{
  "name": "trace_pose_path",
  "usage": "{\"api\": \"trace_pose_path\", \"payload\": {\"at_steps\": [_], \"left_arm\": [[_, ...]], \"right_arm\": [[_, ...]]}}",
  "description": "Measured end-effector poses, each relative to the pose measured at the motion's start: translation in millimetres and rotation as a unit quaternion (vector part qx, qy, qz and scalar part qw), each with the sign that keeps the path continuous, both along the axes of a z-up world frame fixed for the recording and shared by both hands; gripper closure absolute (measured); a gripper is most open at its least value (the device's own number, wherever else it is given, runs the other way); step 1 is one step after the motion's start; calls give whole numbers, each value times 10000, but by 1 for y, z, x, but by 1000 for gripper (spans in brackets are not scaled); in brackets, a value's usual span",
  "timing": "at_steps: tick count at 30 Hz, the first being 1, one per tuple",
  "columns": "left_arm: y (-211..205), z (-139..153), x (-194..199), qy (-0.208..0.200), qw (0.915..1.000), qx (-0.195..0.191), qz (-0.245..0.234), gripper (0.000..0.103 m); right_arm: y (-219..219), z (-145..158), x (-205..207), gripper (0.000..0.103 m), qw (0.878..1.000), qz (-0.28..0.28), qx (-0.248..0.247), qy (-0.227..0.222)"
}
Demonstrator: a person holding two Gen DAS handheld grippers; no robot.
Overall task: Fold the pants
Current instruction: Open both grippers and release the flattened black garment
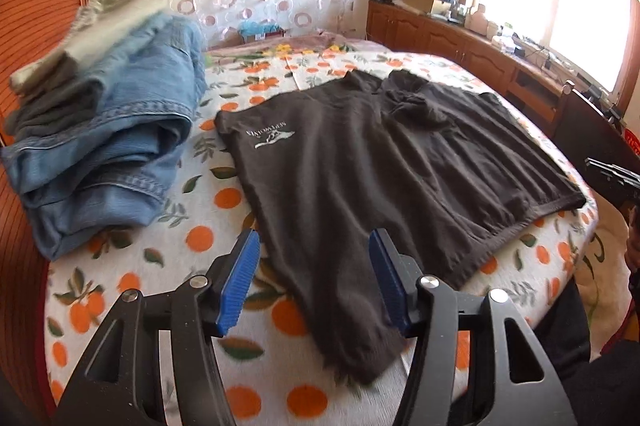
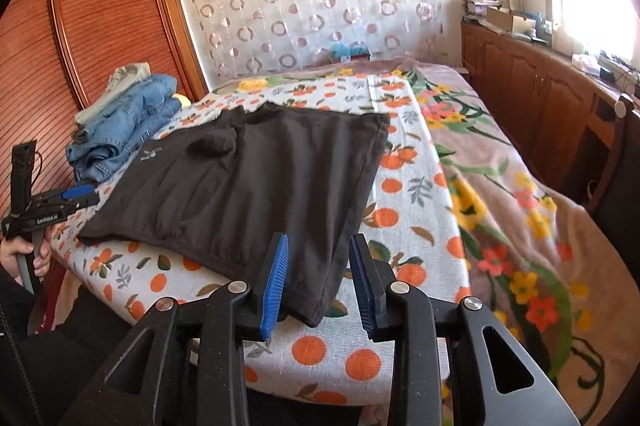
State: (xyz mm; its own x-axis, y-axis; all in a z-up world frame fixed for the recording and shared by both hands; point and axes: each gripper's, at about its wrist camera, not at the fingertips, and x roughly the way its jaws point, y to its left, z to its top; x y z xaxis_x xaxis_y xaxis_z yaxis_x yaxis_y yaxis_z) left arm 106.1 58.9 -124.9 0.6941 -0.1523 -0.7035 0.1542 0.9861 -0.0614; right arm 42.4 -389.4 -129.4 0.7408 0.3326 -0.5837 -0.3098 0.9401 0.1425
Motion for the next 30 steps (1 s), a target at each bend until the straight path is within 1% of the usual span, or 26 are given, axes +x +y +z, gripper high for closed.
{"api": "trace_pose_path", "payload": {"at_steps": [6, 8, 10, 12, 18, 19, 22, 24, 25, 28, 30], "left_arm": [[-2, -9, 12, 69, 9999, -88, -61, 45], [-4, -10, 14, 79, 9998, -146, -147, 45], [-4, -13, 16, 142, 9998, -116, -98, 45], [-3, -17, 19, 208, 9997, -94, -48, 45], [-3, -19, 17, 116, 9999, -80, -97, 45], [-4, -20, 17, 93, 9999, -40, -102, 44], [-9, -21, 15, 80, 9998, 91, -171, 37], [-12, -21, 14, 72, 9996, 213, -152, 36], [-11, -21, 14, 78, 9997, 195, -127, 36], [-8, -22, 14, 143, 9998, 155, 18, 27], [-6, -22, 13, 163, 9998, 130, 44, 27]], "right_arm": [[8, -14, 14, 70, 9996, -112, -164, 224], [10, -18, 16, 70, 9993, -172, -175, 295], [12, -20, 17, 70, 9989, -214, -190, 366], [14, -19, 15, 70, 9989, -240, -225, 342], [20, -16, 8, 70, 9981, -230, -389, 408], [21, -16, 6, 70, 9980, -221, -417, 413], [21, -17, 6, 70, 9978, -231, -471, 406], [21, -17, 7, 70, 9978, -238, -466, 405], [20, -17, 7, 70, 9978, -234, -472, 402], [20, -17, 6, 70, 9977, -237, -515, 384], [21, -17, 6, 70, 9975, -251, -540, 374]]}}
